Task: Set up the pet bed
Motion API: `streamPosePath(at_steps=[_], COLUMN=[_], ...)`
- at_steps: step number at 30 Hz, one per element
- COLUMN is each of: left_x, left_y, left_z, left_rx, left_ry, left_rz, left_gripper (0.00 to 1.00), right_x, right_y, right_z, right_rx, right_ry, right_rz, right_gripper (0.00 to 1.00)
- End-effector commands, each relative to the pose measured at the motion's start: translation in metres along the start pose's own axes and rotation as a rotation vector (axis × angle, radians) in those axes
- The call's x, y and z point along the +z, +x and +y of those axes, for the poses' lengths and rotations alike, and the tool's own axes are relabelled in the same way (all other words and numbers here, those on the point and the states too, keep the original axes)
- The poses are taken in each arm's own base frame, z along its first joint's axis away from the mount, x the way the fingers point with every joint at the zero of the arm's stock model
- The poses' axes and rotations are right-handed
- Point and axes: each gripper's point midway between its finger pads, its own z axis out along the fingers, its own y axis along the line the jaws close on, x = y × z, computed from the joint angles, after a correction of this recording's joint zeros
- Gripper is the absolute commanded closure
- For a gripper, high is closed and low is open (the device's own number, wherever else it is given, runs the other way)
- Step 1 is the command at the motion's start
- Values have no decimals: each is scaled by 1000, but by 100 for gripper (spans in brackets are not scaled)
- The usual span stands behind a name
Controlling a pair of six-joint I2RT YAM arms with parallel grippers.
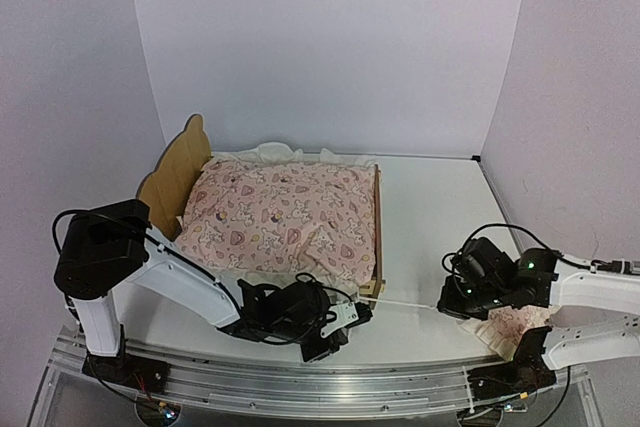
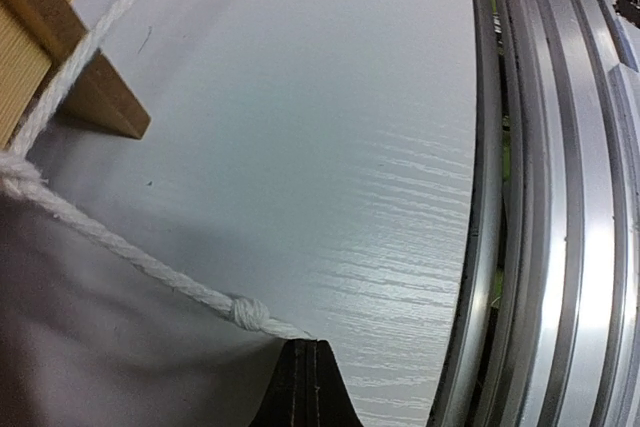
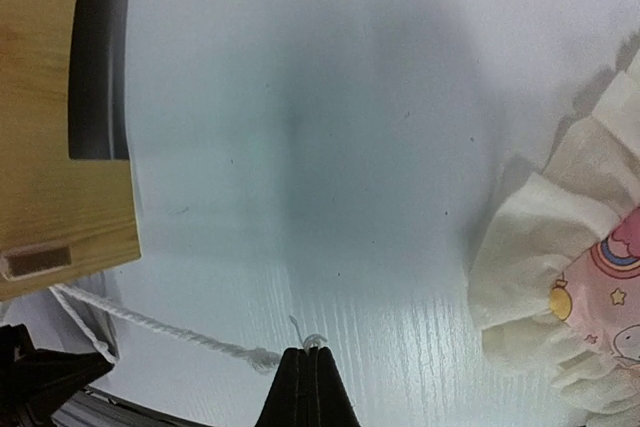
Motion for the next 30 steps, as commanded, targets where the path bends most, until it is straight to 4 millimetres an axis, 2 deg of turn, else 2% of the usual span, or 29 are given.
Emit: streamPosePath(at_steps=[1,7,11,13,16,18,22,25,27,30], left_x=[8,14,17,19,20,17,3,-17,-34,-62], left_y=[28,18,-1,-12,-19,-21,-17,-12,-11,-6], left_z=[-44,-45,-46,-49,-54,-58,-70,-82,-90,-97], left_rx=[131,180,214,231,245,247,234,213,217,276], left_ry=[174,170,167,180,206,230,304,386,433,481], left_rz=[67,19,-48,-81,-100,-93,-49,-10,9,40], left_gripper=[100,100,100,100,97,90,81,67,56,46], right_x=[-11,-4,4,11,14,10,-6,-18,-25,-37], right_y=[-37,-35,-20,-8,3,4,-8,-21,-29,-44], right_z=[-14,-26,-29,-34,-35,-33,-27,-7,17,56], right_rx=[55,92,120,144,158,159,117,51,0,-75], right_ry=[47,79,75,81,69,57,49,22,-21,-94], right_rz=[-185,-176,-112,-63,-11,-5,-41,-44,-27,-14], right_gripper=[100,100,99,88,63,58,56,55,54,50])
